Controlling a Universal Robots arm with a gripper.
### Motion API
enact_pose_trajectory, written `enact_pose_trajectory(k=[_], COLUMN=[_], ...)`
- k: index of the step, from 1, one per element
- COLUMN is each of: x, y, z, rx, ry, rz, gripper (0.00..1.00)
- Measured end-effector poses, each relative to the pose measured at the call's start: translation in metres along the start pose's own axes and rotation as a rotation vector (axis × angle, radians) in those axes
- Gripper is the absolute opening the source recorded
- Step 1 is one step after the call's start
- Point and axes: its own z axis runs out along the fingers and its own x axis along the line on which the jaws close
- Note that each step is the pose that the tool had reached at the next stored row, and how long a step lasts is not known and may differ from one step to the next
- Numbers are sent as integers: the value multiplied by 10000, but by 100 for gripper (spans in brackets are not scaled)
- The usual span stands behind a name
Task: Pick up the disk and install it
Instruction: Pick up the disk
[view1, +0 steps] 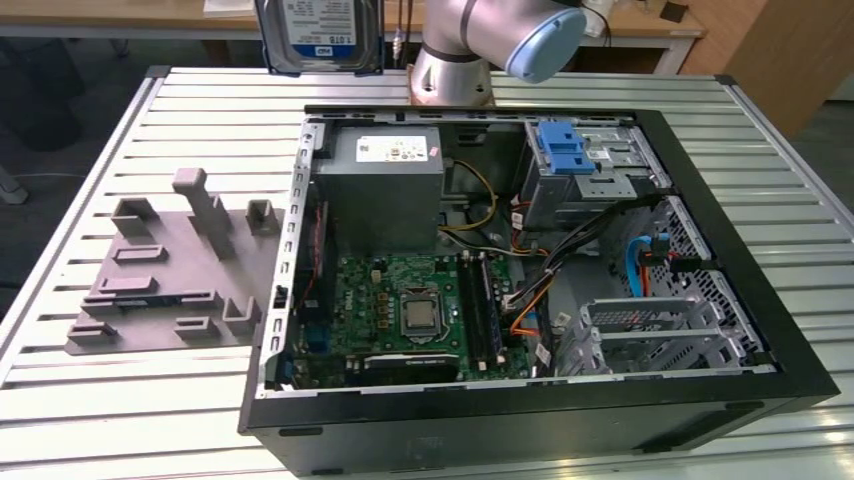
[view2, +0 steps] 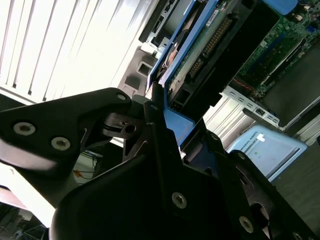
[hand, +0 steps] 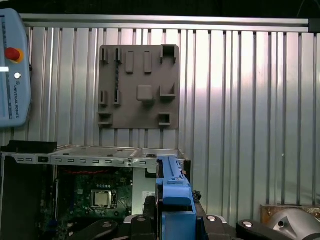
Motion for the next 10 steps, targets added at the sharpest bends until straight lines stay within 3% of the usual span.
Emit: enact_pose_trajectory(k=[9, 10], x=[41, 104], y=[-11, -50], z=[0, 0], rx=[0, -1], ry=[0, 0], rz=[0, 0], gripper=[36, 36])
